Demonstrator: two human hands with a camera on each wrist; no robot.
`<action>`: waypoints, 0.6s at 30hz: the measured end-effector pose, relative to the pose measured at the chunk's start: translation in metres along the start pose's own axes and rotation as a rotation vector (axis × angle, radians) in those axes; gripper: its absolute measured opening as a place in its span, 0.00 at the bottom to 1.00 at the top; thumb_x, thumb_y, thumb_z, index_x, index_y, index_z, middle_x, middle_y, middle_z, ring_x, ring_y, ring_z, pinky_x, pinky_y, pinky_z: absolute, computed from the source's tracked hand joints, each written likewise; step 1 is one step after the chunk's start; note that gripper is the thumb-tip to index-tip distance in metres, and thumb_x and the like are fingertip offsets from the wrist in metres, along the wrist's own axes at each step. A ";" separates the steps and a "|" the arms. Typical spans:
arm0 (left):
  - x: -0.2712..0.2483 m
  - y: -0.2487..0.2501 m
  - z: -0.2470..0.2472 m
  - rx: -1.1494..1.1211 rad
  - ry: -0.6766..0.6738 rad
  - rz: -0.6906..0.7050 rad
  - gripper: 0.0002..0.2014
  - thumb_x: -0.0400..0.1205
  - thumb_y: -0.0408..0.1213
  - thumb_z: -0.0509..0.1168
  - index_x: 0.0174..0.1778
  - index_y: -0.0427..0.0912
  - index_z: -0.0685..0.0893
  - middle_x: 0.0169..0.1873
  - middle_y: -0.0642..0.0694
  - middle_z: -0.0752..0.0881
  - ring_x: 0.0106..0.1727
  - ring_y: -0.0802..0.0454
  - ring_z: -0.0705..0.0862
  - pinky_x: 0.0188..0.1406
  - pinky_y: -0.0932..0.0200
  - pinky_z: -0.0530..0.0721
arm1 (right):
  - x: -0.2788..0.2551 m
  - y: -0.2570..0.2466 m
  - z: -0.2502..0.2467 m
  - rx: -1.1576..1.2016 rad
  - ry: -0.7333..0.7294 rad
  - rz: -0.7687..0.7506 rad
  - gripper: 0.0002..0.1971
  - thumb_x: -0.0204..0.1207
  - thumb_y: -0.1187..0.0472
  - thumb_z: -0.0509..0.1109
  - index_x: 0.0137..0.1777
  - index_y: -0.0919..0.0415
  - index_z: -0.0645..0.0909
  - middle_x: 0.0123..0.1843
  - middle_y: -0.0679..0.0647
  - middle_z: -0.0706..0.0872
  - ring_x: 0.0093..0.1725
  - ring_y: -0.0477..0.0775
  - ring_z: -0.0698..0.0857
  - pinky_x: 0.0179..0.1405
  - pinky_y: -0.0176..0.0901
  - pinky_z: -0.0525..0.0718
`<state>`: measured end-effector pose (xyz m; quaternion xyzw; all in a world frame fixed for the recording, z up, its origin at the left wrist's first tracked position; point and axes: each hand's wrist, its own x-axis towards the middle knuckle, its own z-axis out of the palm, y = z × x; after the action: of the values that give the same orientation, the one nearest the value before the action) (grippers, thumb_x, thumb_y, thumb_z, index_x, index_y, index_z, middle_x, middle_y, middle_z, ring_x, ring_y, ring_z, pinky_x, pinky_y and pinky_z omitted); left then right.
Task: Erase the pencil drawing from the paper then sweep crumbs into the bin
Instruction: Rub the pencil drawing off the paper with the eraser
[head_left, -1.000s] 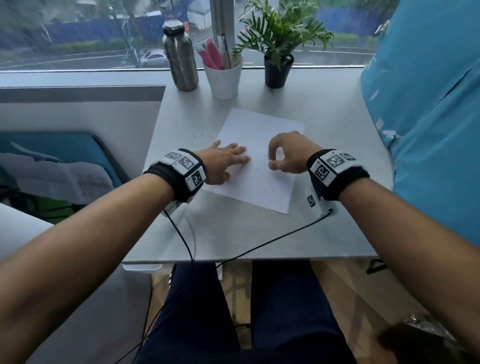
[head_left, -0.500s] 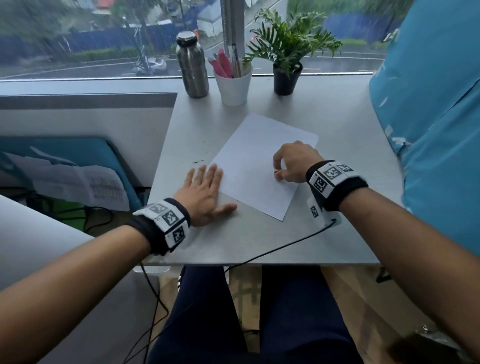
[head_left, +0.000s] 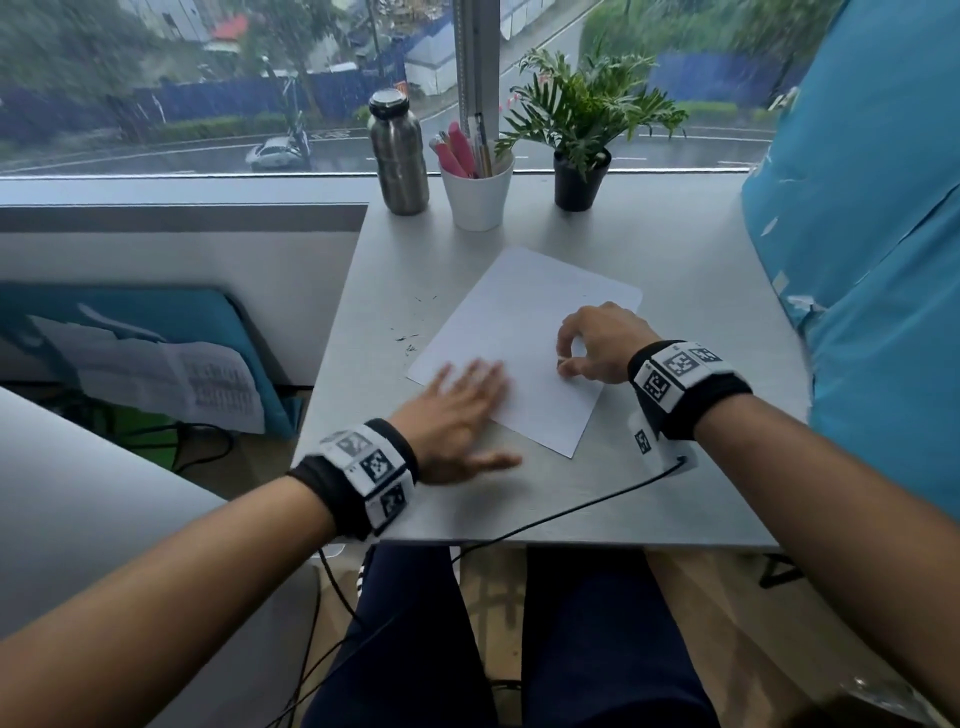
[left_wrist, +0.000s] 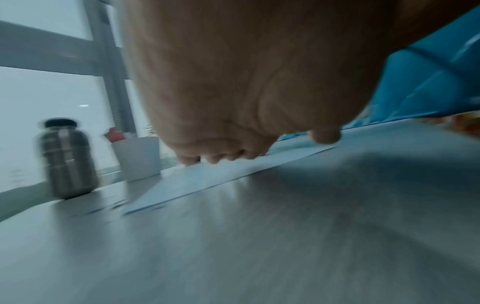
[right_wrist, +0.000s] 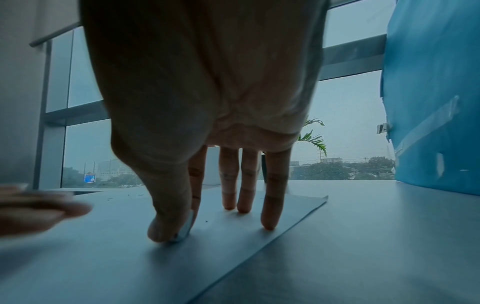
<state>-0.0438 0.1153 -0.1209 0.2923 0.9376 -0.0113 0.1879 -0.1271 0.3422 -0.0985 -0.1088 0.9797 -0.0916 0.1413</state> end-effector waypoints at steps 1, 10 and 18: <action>0.000 0.012 0.002 -0.014 -0.038 0.143 0.46 0.80 0.73 0.43 0.87 0.47 0.38 0.85 0.49 0.35 0.85 0.50 0.32 0.82 0.47 0.31 | -0.001 0.000 -0.001 0.001 -0.005 0.001 0.07 0.67 0.48 0.78 0.39 0.41 0.81 0.53 0.50 0.84 0.57 0.56 0.80 0.54 0.51 0.81; 0.051 -0.044 -0.021 -0.042 -0.075 -0.282 0.49 0.79 0.73 0.43 0.86 0.41 0.37 0.85 0.43 0.36 0.86 0.47 0.36 0.83 0.45 0.35 | 0.001 0.003 0.002 0.005 -0.014 0.002 0.10 0.66 0.47 0.78 0.37 0.39 0.78 0.54 0.49 0.83 0.57 0.56 0.80 0.50 0.47 0.77; 0.083 -0.002 -0.030 -0.095 -0.113 0.063 0.45 0.82 0.69 0.48 0.86 0.47 0.35 0.85 0.48 0.35 0.86 0.50 0.36 0.84 0.42 0.37 | 0.000 0.006 -0.003 0.015 -0.027 -0.072 0.07 0.68 0.49 0.79 0.44 0.43 0.86 0.71 0.46 0.80 0.71 0.56 0.74 0.67 0.51 0.75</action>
<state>-0.1178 0.1630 -0.1232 0.3112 0.9153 0.0228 0.2546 -0.1287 0.3486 -0.0969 -0.1439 0.9725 -0.1024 0.1521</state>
